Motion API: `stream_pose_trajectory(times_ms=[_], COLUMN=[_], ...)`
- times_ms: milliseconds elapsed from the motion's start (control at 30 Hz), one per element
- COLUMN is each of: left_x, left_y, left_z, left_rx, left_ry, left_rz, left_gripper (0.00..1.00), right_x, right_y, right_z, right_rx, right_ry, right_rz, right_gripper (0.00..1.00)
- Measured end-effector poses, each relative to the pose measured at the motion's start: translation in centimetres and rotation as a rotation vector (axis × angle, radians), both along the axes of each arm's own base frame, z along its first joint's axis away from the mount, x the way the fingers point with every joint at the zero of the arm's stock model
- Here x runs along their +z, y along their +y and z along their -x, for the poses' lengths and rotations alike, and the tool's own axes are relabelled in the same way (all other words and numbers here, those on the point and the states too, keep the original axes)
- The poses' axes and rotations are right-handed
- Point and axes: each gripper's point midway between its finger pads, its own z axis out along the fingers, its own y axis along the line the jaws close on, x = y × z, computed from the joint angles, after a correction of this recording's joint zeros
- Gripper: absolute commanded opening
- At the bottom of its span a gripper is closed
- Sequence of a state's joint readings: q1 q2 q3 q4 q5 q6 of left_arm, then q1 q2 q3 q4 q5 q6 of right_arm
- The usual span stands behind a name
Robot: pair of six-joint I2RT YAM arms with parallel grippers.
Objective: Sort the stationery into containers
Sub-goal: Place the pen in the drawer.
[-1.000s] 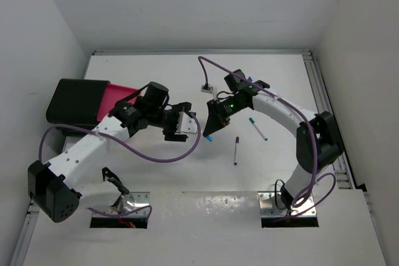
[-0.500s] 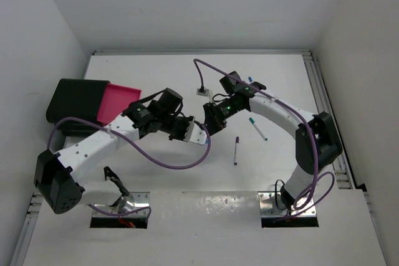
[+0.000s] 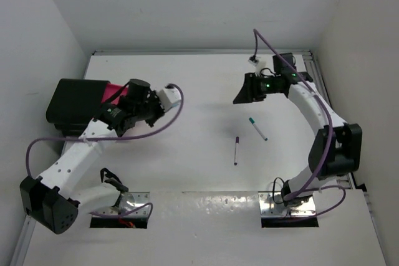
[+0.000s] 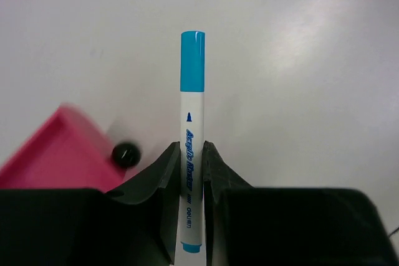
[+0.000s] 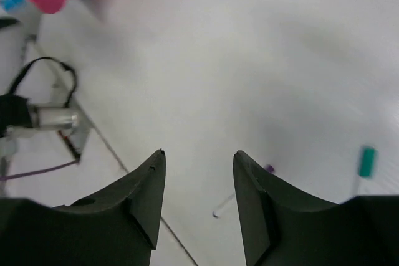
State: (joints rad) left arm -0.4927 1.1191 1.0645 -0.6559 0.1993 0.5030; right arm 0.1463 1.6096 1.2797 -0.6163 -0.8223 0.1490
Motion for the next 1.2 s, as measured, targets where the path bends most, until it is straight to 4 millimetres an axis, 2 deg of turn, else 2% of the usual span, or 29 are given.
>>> stream_pose_trajectory(times_ms=[67,167,367,433,567,833,933,1033,1200], left_x=[-0.3,-0.9,-2.4,-2.9,-3.1,-3.3,-3.3,-3.2,-3.2], left_y=[3.4,7.6,13.6,14.8,16.2,17.4,17.5,17.4,17.0], left_z=[-1.0,-1.7,-3.4,-4.1,-5.4,-7.5,-8.1,-8.3,-8.3], left_rx=[0.225,0.506,0.906,0.975,1.05,1.087,1.085,1.074,1.058], left_ry=[0.015,0.038,0.088,0.109,0.127,0.152,0.162,0.168,0.178], left_rz=[0.024,0.053,0.077,0.08,0.095,0.11,0.115,0.127,0.135], left_gripper=[0.0,0.0,0.01,0.06,0.18,0.3,0.49,0.52,0.53], right_x=[-0.5,-1.7,-5.2,-6.5,-8.5,-10.8,-11.8,-12.9,-14.6], right_y=[-2.4,-4.6,-7.9,-9.1,-11.1,-13.9,-14.7,-15.0,-15.1], right_z=[-0.4,0.2,0.7,1.1,1.8,2.3,2.4,2.7,3.2], right_rx=[-0.085,-0.153,-0.253,-0.288,-0.325,-0.334,-0.321,-0.299,-0.265], right_ry=[-0.045,-0.087,-0.086,-0.071,-0.056,-0.055,-0.038,-0.009,0.035], right_rz=[0.073,0.168,0.32,0.365,0.456,0.6,0.643,0.669,0.7], right_gripper=[0.47,0.47,0.46,0.44,0.43,0.42,0.41,0.4,0.38])
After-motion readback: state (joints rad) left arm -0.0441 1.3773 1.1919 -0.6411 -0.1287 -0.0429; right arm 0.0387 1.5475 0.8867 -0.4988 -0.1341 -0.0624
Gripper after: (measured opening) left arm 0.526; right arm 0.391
